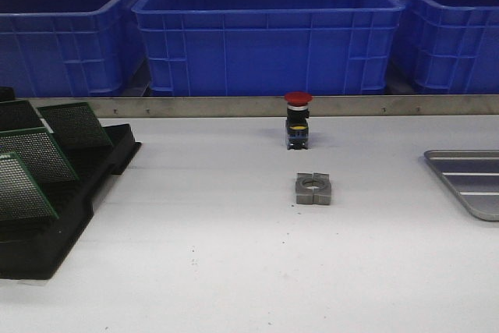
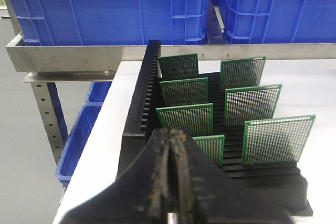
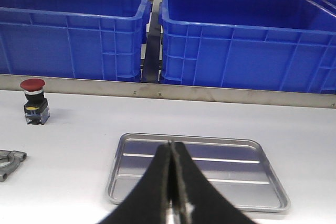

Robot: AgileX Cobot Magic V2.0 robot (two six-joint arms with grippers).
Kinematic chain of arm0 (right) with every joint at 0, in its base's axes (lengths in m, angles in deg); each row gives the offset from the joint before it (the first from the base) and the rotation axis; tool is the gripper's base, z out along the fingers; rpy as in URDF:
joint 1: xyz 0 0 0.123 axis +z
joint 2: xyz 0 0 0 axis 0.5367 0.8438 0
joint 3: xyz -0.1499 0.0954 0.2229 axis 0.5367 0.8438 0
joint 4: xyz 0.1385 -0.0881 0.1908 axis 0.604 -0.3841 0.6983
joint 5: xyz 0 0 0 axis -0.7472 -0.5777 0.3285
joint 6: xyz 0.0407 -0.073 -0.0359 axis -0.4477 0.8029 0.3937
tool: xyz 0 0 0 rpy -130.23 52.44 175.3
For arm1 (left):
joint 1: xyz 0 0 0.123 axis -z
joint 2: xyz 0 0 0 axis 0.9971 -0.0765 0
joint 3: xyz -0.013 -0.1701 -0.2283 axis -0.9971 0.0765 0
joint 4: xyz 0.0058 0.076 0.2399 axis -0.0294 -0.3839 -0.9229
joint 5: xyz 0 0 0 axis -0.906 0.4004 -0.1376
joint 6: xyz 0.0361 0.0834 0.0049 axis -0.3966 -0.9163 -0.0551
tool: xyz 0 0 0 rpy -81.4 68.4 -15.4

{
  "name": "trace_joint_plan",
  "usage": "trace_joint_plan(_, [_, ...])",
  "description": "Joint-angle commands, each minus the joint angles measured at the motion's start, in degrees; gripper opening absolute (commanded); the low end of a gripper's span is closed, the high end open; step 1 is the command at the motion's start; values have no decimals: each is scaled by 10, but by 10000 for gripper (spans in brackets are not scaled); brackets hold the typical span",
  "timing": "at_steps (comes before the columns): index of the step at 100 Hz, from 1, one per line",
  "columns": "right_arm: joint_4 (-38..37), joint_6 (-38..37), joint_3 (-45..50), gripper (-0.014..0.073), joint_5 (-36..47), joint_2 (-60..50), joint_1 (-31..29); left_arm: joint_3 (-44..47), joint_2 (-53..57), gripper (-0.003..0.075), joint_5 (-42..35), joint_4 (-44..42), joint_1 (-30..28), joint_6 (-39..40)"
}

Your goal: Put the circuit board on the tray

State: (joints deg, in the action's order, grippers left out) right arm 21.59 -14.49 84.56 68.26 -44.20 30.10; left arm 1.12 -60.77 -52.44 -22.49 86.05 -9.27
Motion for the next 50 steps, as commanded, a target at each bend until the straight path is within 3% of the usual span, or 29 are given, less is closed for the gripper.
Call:
trace_joint_plan(1, [-4, 3, 0, -60, 46, -12, -5, 17, 19, -17, -43, 3, -2, 5])
trace_joint_plan(26, [-4, 3, 0, -60, 46, -12, -5, 17, 19, -17, -57, 12, -2, 5])
trace_joint_plan(50, [-4, 3, 0, -60, 46, -12, -5, 17, 19, -17, -145, 32, -2, 4])
